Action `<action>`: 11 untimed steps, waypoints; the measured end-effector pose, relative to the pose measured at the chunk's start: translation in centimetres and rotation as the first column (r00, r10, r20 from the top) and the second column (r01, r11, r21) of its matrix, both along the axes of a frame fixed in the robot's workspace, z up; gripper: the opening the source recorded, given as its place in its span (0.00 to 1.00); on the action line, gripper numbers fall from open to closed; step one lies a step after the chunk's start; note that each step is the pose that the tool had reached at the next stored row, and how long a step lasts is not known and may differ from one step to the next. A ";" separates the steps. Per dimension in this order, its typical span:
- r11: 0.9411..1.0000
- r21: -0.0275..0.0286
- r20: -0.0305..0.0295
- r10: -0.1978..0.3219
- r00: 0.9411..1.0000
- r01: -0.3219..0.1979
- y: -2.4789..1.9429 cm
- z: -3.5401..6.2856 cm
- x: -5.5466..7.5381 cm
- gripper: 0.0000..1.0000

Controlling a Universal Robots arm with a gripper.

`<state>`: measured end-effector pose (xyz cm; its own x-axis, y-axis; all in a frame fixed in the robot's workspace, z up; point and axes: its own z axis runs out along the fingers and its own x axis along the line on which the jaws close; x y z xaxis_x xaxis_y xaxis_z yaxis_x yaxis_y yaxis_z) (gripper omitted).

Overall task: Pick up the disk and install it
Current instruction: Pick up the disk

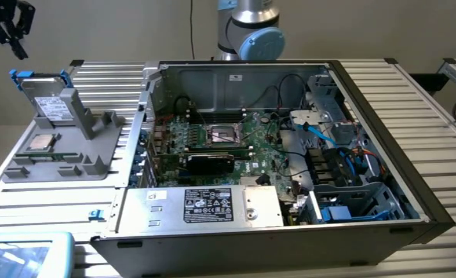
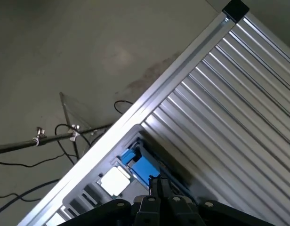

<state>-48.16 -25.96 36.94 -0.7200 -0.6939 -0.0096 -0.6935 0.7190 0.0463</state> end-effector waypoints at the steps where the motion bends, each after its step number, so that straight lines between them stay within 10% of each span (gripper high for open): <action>1: 1.000 0.000 0.000 0.018 1.000 -0.018 0.00 0.00 0.0 0.11; 11: 0.980 0.000 0.000 0.198 0.980 -0.198 0.00 -0.01 0.0 0.11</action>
